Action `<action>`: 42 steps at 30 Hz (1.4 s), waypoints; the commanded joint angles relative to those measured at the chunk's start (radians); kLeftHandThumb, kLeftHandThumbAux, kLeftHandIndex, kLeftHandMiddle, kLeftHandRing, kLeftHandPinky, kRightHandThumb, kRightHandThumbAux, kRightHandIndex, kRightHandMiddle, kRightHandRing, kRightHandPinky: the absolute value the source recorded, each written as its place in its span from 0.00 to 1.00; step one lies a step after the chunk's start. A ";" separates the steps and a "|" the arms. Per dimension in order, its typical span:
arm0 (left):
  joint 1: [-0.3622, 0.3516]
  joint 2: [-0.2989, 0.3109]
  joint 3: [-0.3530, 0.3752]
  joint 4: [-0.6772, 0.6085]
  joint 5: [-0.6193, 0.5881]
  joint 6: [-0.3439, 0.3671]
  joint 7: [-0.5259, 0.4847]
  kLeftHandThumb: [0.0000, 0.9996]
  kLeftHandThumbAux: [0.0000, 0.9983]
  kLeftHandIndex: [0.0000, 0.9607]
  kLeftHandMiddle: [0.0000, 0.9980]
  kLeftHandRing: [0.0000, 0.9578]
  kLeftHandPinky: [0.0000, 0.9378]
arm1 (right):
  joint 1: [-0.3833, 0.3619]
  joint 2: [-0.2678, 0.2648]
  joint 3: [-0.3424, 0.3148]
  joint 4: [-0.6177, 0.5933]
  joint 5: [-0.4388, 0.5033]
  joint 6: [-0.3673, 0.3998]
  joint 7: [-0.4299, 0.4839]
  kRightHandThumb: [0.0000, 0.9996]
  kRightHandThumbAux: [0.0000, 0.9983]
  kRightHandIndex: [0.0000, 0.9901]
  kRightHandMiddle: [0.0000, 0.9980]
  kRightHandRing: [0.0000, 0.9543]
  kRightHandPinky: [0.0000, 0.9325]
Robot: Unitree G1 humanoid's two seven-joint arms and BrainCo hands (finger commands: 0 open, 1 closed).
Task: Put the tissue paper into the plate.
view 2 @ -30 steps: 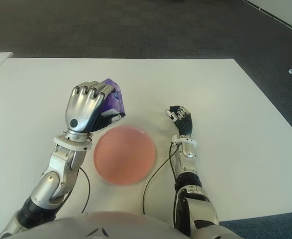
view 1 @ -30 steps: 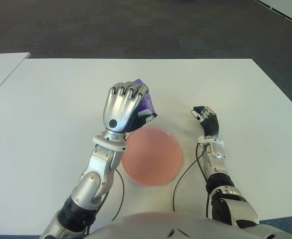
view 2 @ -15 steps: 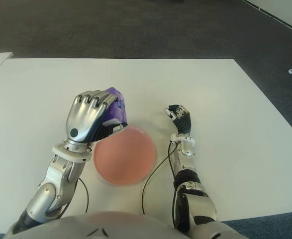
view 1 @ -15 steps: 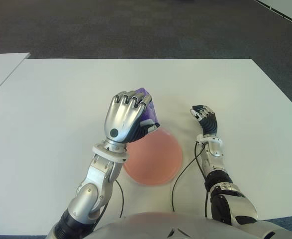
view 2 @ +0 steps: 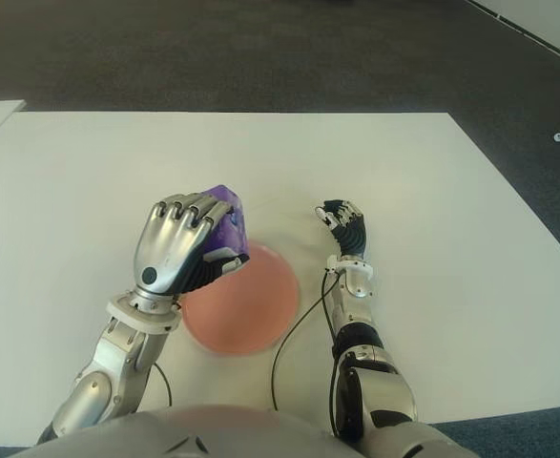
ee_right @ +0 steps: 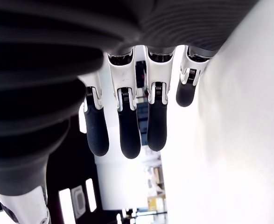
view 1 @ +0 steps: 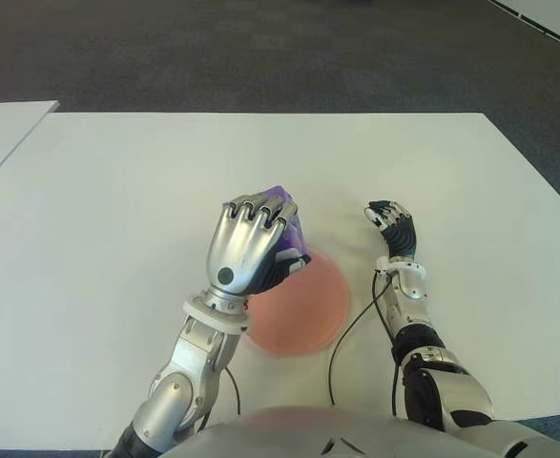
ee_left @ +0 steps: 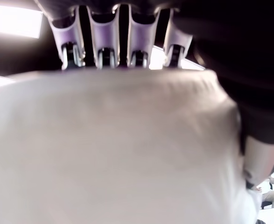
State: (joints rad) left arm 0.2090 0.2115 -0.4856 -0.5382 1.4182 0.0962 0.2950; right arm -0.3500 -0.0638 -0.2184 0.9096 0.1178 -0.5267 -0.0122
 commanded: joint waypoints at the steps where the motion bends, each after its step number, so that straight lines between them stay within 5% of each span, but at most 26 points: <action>1: 0.000 -0.001 0.003 0.042 -0.002 -0.014 0.047 0.86 0.67 0.42 0.54 0.90 0.92 | 0.097 0.035 0.007 0.089 -0.008 0.071 -0.013 0.69 0.73 0.41 0.40 0.34 0.16; 42: -0.015 -0.030 0.011 0.171 -0.161 -0.071 0.155 0.86 0.66 0.44 0.57 0.88 0.90 | 0.128 0.066 0.020 0.006 -0.009 0.096 -0.031 0.70 0.73 0.42 0.43 0.37 0.17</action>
State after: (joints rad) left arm 0.1986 0.1986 -0.4779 -0.3822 1.2843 0.0282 0.4342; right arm -0.3205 -0.0344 -0.2077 0.8551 0.1139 -0.5238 -0.0302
